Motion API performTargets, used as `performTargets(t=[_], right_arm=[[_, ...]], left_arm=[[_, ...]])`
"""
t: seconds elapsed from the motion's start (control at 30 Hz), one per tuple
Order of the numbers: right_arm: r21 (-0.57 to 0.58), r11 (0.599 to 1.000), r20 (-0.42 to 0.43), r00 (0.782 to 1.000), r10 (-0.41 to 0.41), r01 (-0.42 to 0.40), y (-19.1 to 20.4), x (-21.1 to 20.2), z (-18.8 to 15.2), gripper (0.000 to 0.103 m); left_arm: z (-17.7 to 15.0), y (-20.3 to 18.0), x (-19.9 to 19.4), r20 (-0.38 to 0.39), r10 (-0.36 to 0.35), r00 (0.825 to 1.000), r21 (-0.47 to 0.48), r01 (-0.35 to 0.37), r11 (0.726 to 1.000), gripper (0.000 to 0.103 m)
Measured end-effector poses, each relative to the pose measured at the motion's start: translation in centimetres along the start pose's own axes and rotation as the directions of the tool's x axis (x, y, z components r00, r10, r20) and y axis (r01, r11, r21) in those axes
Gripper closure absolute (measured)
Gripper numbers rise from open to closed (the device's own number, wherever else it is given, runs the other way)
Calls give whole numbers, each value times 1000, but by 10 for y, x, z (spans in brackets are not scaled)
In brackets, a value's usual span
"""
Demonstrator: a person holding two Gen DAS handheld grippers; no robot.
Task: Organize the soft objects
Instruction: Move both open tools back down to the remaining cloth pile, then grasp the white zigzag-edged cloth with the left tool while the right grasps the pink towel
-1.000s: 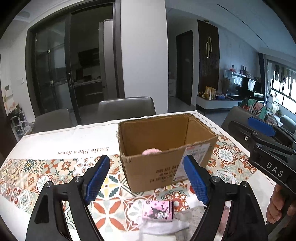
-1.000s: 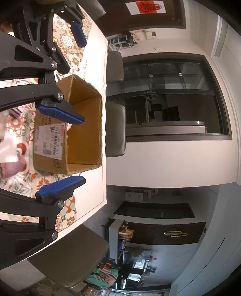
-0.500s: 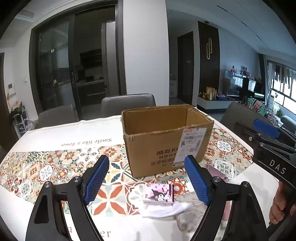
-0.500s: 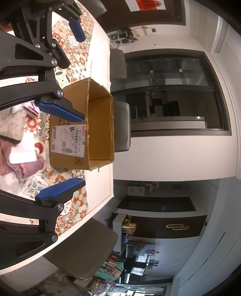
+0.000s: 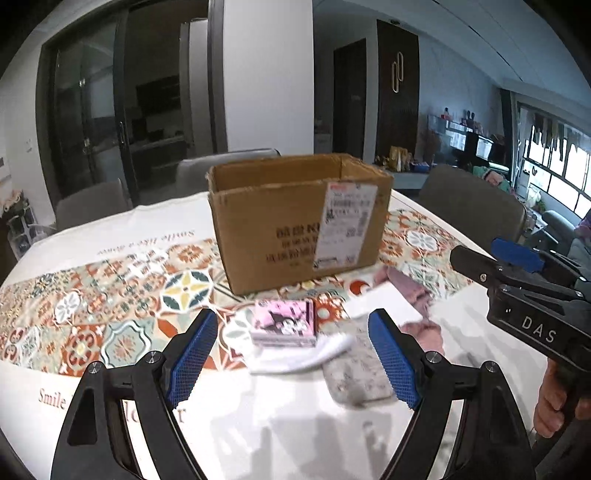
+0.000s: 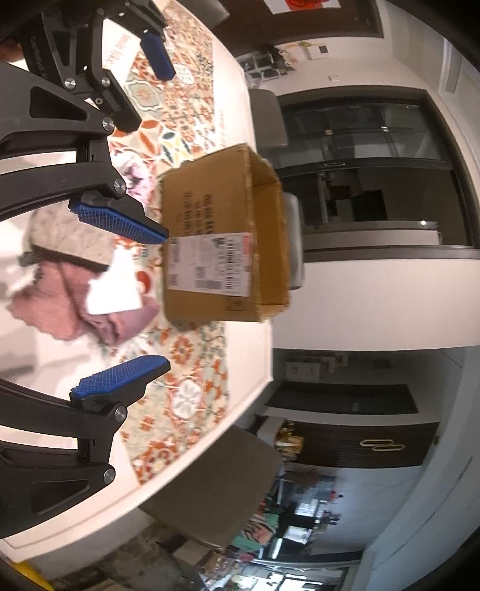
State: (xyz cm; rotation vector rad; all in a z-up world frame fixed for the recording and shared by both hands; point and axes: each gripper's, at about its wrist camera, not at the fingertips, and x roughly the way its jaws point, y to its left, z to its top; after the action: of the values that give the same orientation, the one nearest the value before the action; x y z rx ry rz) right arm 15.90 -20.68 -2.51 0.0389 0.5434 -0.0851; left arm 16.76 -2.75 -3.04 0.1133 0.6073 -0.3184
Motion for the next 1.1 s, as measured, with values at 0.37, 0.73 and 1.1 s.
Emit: performTargets(t=[0.37, 0.73, 1.1], right_arm=[[22, 1000, -109, 994, 9, -7, -8, 12, -31, 39], [58, 998, -166, 985, 42, -32, -18, 35, -44, 39], [89, 993, -224, 970, 95, -76, -22, 66, -55, 39]], left_arm=[[-22, -11, 19, -52, -42, 998, 19, 43, 999, 19], [-27, -21, 43, -85, -48, 995, 46, 52, 998, 20], [-30, -20, 71, -135, -47, 990, 22, 51, 998, 24]])
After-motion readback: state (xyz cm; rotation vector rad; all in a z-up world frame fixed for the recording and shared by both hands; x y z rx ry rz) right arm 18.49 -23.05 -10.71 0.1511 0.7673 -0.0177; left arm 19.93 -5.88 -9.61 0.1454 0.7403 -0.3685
